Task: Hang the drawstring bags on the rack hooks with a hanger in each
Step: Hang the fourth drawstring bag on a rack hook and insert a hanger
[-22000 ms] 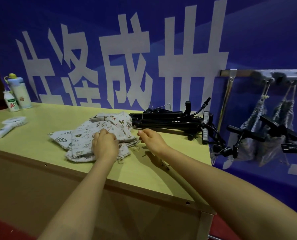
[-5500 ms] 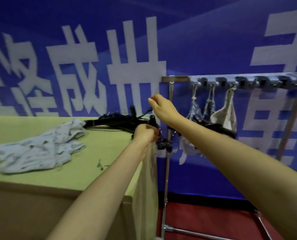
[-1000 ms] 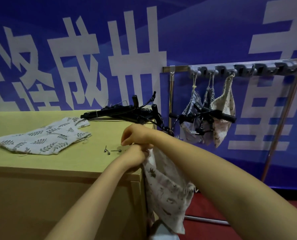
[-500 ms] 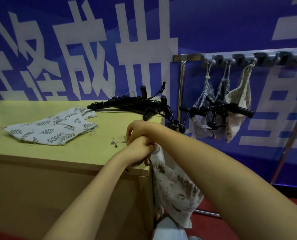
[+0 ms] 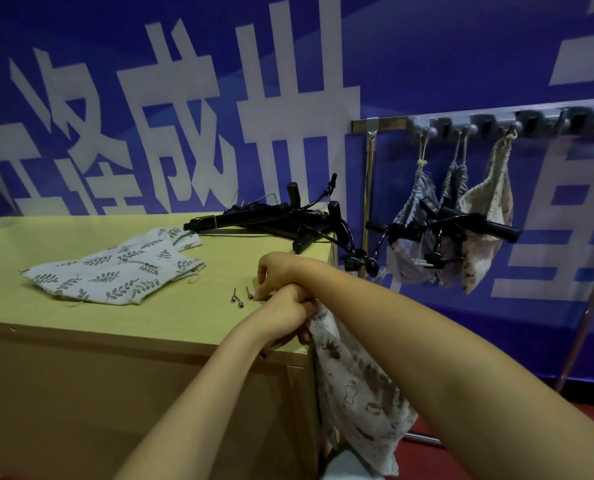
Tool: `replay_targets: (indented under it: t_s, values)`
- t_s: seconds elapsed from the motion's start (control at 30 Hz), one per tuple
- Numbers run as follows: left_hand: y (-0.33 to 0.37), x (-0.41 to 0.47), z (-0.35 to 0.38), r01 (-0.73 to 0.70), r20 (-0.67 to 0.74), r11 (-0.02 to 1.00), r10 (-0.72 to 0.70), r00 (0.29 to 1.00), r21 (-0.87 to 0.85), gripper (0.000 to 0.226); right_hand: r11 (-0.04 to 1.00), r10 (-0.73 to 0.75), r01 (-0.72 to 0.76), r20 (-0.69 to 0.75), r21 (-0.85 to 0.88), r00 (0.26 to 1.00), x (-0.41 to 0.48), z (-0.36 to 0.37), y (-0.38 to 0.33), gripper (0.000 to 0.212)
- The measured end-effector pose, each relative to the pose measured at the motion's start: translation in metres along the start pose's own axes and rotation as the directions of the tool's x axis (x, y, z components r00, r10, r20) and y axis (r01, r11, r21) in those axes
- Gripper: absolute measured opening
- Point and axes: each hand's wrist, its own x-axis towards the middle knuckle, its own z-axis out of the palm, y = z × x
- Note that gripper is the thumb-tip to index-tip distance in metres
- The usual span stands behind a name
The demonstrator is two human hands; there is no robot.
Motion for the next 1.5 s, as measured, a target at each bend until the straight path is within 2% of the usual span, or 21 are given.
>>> replay_targets:
  t_s: [0.13, 0.2, 0.3, 0.4, 0.57, 0.7, 0.8, 0.87, 0.93, 1.07, 1.17, 1.23, 1.3, 1.37, 1.4, 1.43, 1.47, 1.5]
  values:
    - [0.0, -0.001, -0.001, -0.005, 0.016, 1.0, 0.006, 1.0, -0.031, 0.022, 0.997, -0.076, 0.076, 0.006, 0.009, 0.997, 0.003, 0.001, 0.0, 0.045]
    - [-0.001, 0.0, -0.001, -0.008, 0.022, 0.998, 0.009, 1.0, -0.055, 0.019, 0.99, -0.137, 0.136, 0.023, 0.04, 0.99, 0.003, 0.001, -0.003, 0.034]
    - [-0.004, 0.001, -0.001, -0.014, 0.009, 0.996, 0.015, 1.0, -0.09, 0.019, 0.987, -0.142, 0.138, 0.048, 0.083, 0.989, 0.006, 0.001, -0.008, 0.024]
    - [-0.007, 0.003, -0.001, -0.014, -0.006, 0.995, 0.013, 1.0, -0.094, 0.022, 0.991, -0.132, 0.132, 0.073, 0.0, 0.989, 0.01, 0.004, -0.011, 0.03]
    - [-0.007, 0.003, -0.003, 0.014, 0.014, 0.995, -0.012, 1.0, -0.099, 0.02, 0.983, -0.131, 0.136, 0.052, -0.123, 0.99, 0.011, 0.003, -0.01, 0.026]
    - [-0.007, 0.005, -0.002, 0.02, 0.035, 0.996, -0.017, 0.999, -0.092, 0.017, 0.98, -0.068, 0.074, 0.037, -0.186, 0.997, 0.008, 0.001, -0.004, 0.027]
    - [-0.002, 0.006, 0.001, 0.007, 0.038, 0.998, -0.005, 0.999, -0.064, 0.024, 0.998, -0.054, 0.051, -0.083, -0.036, 0.995, -0.005, -0.005, 0.006, 0.025]
    - [0.0, 0.01, 0.002, 0.008, 0.038, 0.999, -0.007, 0.999, -0.039, 0.028, 0.974, -0.022, 0.068, -0.207, 0.216, 0.978, -0.019, -0.011, 0.016, 0.019]
    - [0.004, 0.013, 0.003, 0.021, 0.045, 1.0, -0.02, 0.999, -0.021, 0.03, 0.895, 0.051, 0.104, -0.331, 0.433, 0.942, -0.034, -0.015, 0.026, 0.01]
    - [0.015, 0.018, 0.011, 0.035, 0.021, 0.999, -0.034, 0.999, -0.011, 0.029, 0.818, 0.178, 0.153, -0.496, 0.555, 0.85, -0.066, -0.015, 0.049, 0.008]
    - [0.025, 0.023, 0.023, 0.036, -0.038, 0.999, -0.036, 0.999, -0.009, 0.028, 0.757, 0.241, 0.204, -0.555, 0.621, 0.796, -0.093, -0.014, 0.069, 0.011]
    - [0.031, 0.031, 0.029, 0.006, -0.068, 0.999, -0.003, 0.998, 0.04, 0.036, 0.723, 0.269, 0.215, -0.554, 0.657, 0.788, -0.11, -0.015, 0.083, 0.017]
    - [0.037, 0.039, 0.036, -0.032, -0.089, 0.995, 0.04, 0.995, 0.099, 0.051, 0.656, 0.286, 0.202, -0.487, 0.727, 0.825, -0.129, -0.016, 0.095, 0.017]
    - [0.043, 0.046, 0.04, -0.059, -0.109, 0.988, 0.075, 0.991, 0.145, 0.056, 0.588, 0.275, 0.163, -0.386, 0.792, 0.881, -0.146, -0.014, 0.107, 0.016]
    - [0.045, 0.049, 0.043, -0.07, -0.115, 0.984, 0.089, 0.989, 0.164, 0.057, 0.586, 0.27, 0.122, -0.335, 0.801, 0.903, -0.153, -0.011, 0.113, 0.014]
    - [0.048, 0.052, 0.044, -0.081, -0.117, 0.979, 0.104, 0.988, 0.189, 0.058, 0.641, 0.262, 0.061, -0.293, 0.765, 0.919, -0.159, -0.008, 0.12, 0.012]
    - [0.048, 0.055, 0.045, -0.091, -0.114, 0.972, 0.118, 0.986, 0.215, 0.059, 0.749, 0.251, -0.013, -0.265, 0.663, 0.931, -0.163, -0.006, 0.125, 0.014]
    - [0.048, 0.057, 0.045, -0.097, -0.107, 0.966, 0.125, 0.986, 0.238, 0.06, 0.871, 0.237, -0.093, -0.248, 0.482, 0.939, -0.165, -0.004, 0.133, 0.017]
